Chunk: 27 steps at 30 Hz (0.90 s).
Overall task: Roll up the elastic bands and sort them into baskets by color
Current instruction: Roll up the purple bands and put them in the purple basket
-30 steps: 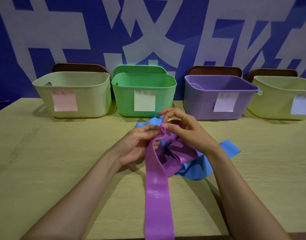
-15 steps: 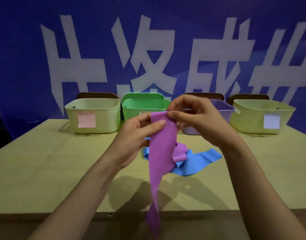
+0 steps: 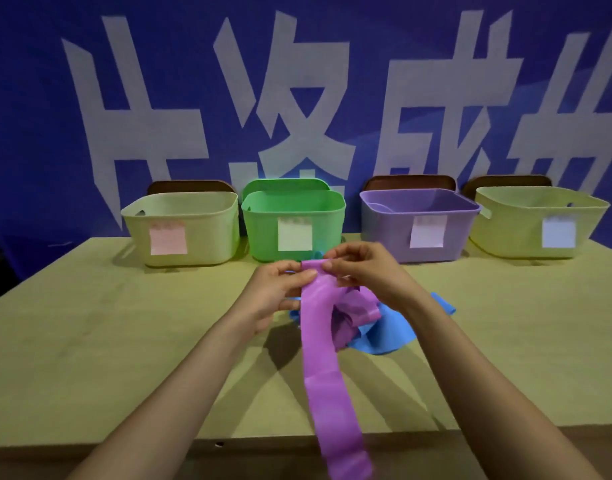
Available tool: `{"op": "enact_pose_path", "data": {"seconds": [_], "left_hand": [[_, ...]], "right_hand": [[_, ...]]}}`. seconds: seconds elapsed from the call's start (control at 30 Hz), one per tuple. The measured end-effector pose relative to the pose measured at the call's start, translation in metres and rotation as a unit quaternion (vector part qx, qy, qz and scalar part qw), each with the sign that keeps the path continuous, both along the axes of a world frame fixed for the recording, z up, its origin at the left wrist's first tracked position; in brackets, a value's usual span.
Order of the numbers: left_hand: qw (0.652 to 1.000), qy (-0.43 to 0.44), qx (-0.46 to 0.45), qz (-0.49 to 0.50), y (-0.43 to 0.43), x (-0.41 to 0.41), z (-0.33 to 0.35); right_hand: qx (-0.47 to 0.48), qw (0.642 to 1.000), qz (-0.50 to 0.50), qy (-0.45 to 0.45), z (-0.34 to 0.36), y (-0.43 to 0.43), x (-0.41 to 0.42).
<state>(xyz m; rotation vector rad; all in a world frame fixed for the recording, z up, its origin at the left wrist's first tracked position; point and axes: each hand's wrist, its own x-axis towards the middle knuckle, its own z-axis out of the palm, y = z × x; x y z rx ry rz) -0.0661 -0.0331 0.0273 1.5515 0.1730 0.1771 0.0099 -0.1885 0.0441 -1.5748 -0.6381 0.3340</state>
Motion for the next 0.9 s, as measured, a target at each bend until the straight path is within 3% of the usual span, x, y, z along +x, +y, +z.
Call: {"op": "enact_pose_path", "data": {"seconds": [0.2,0.5,0.7,0.9], "left_hand": [[0.998,0.045,-0.027,0.018,0.017,0.043,-0.040],[0.999,0.010,-0.053,0.005,0.023,0.063,-0.058],[0.985,0.003,-0.169,-0.039,0.024,0.061,-0.049],[0.983,-0.006,-0.180,-0.043,0.025,0.058,-0.050]], "right_hand": [[-0.024,0.998,-0.045,-0.027,-0.040,0.017,0.032],[-0.069,0.987,-0.047,-0.139,-0.058,0.024,0.051],[-0.039,0.969,-0.052,-0.240,-0.055,0.019,0.051],[-0.046,0.949,-0.052,-0.308,-0.059,0.021,0.051]]}}
